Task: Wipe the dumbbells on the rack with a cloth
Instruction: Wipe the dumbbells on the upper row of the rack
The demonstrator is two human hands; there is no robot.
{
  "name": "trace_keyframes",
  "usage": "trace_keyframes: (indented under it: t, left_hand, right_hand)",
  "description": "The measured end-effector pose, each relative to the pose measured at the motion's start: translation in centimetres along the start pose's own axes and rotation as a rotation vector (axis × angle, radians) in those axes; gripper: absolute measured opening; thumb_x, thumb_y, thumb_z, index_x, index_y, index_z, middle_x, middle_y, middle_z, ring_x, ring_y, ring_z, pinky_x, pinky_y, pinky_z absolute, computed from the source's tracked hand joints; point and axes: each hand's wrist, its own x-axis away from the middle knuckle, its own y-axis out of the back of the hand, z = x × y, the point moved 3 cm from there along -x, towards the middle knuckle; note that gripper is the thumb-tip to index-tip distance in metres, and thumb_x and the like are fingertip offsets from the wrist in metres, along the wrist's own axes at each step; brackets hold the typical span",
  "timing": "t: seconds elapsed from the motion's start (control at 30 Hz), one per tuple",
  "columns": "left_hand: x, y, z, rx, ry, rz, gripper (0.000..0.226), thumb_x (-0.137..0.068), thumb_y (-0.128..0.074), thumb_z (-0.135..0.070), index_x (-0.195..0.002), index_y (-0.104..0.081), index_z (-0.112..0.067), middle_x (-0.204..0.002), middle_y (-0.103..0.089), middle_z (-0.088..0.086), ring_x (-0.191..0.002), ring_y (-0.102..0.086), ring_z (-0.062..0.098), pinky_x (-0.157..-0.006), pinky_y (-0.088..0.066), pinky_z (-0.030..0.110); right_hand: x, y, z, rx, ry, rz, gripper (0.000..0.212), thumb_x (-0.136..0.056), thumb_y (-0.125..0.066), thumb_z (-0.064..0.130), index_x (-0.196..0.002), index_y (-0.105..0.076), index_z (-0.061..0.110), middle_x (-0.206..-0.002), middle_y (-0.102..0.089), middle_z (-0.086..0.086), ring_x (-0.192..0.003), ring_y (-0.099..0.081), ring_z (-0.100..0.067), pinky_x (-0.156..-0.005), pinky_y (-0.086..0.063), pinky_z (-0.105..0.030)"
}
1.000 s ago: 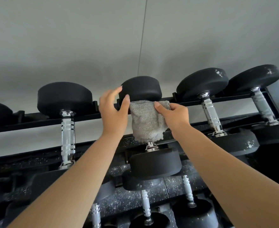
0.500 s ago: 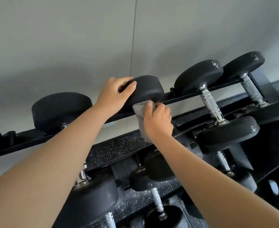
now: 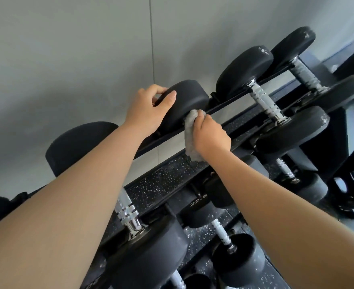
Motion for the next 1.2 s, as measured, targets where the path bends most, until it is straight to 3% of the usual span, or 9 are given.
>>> trace_keyframes:
  t: [0.07,0.13,0.2,0.33,0.43,0.7,0.9,1.07,1.2]
  left_hand:
    - [0.0,0.1,-0.2,-0.002,-0.002,0.013,0.021,-0.091,-0.056,-0.048,-0.101,-0.06,-0.03,-0.092,-0.062,-0.007,-0.082,-0.059,0.01,-0.079,-0.055,0.043]
    - [-0.2,0.1,-0.3,-0.03,-0.004,0.027,0.02,-0.091,-0.055,-0.048,-0.1,-0.058,-0.031,-0.094,-0.063,-0.003,-0.082,-0.058,0.011,-0.08,-0.054,0.04]
    - [-0.5,0.2,-0.2,-0.067,-0.005,0.051,0.021,-0.092,-0.054,-0.049,-0.101,-0.058,-0.031,-0.101,-0.064,0.001,-0.086,-0.059,0.014,-0.081,-0.051,0.035]
    - [-0.5,0.5,-0.6,-0.086,0.001,0.064,0.029,-0.092,-0.055,-0.046,-0.106,-0.062,-0.022,-0.095,-0.064,0.002,-0.089,-0.06,0.02,-0.081,-0.049,0.034]
    - [-0.2,0.4,-0.9,-0.058,0.019,0.045,0.029,-0.093,-0.056,-0.042,-0.109,-0.062,-0.019,-0.082,-0.059,-0.007,-0.083,-0.058,0.016,-0.079,-0.047,0.029]
    - [0.3,-0.1,-0.8,-0.066,0.066,0.003,0.03,-0.094,-0.053,-0.045,-0.113,-0.061,-0.023,-0.092,-0.06,-0.007,-0.09,-0.058,0.017,-0.081,-0.049,0.032]
    - [3.4,-2.3,-1.7,-0.253,-0.019,-0.27,0.037,-0.094,-0.053,-0.039,-0.128,-0.054,-0.024,-0.121,-0.053,0.006,-0.117,-0.046,0.025,-0.09,-0.04,0.038]
    - [2.3,-1.7,-1.1,-0.127,-0.008,-0.25,0.034,-0.095,-0.052,-0.039,-0.124,-0.058,-0.023,-0.122,-0.057,0.004,-0.115,-0.051,0.023,-0.098,-0.043,0.043]
    - [1.9,-2.0,-1.6,-0.054,0.021,-0.171,0.039,-0.098,-0.049,-0.037,-0.132,-0.053,-0.019,-0.131,-0.057,0.002,-0.122,-0.05,0.017,-0.103,-0.038,0.031]
  right_hand:
    - [-0.9,0.3,-0.4,-0.257,-0.167,0.062,0.047,-0.107,-0.018,0.031,-0.14,-0.043,0.008,-0.135,-0.053,-0.012,-0.121,-0.052,-0.034,-0.096,-0.041,-0.044]
    - [-0.7,0.3,-0.1,-0.29,-0.16,0.047,0.045,-0.107,-0.02,0.029,-0.135,-0.047,0.007,-0.13,-0.056,-0.013,-0.118,-0.053,-0.034,-0.099,-0.043,-0.046]
    - [0.6,0.0,0.3,-0.107,-0.004,-0.088,0.039,-0.106,-0.025,0.029,-0.133,-0.048,0.012,-0.122,-0.057,-0.008,-0.107,-0.057,-0.032,-0.083,-0.047,-0.044]
    - [0.7,-0.8,0.3,-0.02,0.048,-0.204,0.043,-0.105,-0.024,0.043,-0.127,-0.051,0.018,-0.1,-0.054,0.0,-0.089,-0.06,-0.03,-0.056,-0.03,-0.031]
    - [0.2,-0.2,0.1,-0.12,-0.048,-0.106,0.041,-0.106,-0.027,0.028,-0.139,-0.045,0.014,-0.116,-0.06,-0.01,-0.106,-0.06,-0.037,-0.073,-0.044,-0.038]
    - [-0.7,0.7,-1.5,-0.337,-0.196,0.116,0.051,-0.104,-0.018,0.032,-0.12,-0.056,0.003,-0.124,-0.057,-0.02,-0.107,-0.053,-0.034,-0.094,-0.04,-0.044]
    - [0.0,0.6,-2.2,-0.398,-0.135,0.042,0.057,-0.103,-0.017,0.043,-0.121,-0.061,0.011,-0.115,-0.061,-0.011,-0.106,-0.056,-0.03,-0.097,-0.043,-0.044]
    - [-0.2,1.0,-2.5,-0.564,-0.12,-0.078,0.057,-0.102,-0.019,0.049,-0.126,-0.058,0.015,-0.118,-0.062,-0.005,-0.109,-0.056,-0.026,-0.098,-0.044,-0.044]
    - [0.0,2.0,-3.0,-0.695,-0.114,-0.203,0.055,-0.103,-0.018,0.052,-0.126,-0.055,0.019,-0.108,-0.059,0.003,-0.102,-0.055,-0.019,-0.088,-0.043,-0.038]
